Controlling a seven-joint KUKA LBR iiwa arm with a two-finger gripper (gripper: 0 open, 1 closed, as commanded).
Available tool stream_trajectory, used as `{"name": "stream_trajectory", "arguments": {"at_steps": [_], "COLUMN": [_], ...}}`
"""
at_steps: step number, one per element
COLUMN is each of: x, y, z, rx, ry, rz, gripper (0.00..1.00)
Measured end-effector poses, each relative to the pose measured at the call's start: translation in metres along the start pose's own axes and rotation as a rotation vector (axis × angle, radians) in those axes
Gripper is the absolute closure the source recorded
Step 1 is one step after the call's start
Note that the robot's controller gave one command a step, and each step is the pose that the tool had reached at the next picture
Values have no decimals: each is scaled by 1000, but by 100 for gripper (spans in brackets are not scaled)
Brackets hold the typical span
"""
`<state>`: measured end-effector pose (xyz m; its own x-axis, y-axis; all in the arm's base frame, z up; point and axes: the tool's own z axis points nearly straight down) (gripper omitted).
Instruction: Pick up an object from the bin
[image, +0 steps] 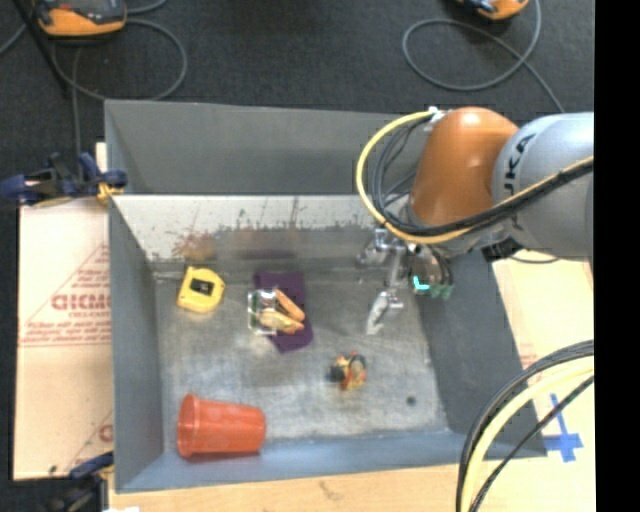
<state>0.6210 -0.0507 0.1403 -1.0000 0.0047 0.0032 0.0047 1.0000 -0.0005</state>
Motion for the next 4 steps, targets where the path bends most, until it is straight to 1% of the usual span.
{"name": "stream_trajectory", "arguments": {"at_steps": [1, 2, 3, 4], "x": [-2, -8, -14, -7], "y": [0, 56, 74, 109], "z": [-5, 39, 19, 26], "rx": [1, 3, -2, 1], "ry": [-8, -12, -5, -8], "rz": [-1, -313, -445, -339], "gripper": [0, 0, 0, 0]}}
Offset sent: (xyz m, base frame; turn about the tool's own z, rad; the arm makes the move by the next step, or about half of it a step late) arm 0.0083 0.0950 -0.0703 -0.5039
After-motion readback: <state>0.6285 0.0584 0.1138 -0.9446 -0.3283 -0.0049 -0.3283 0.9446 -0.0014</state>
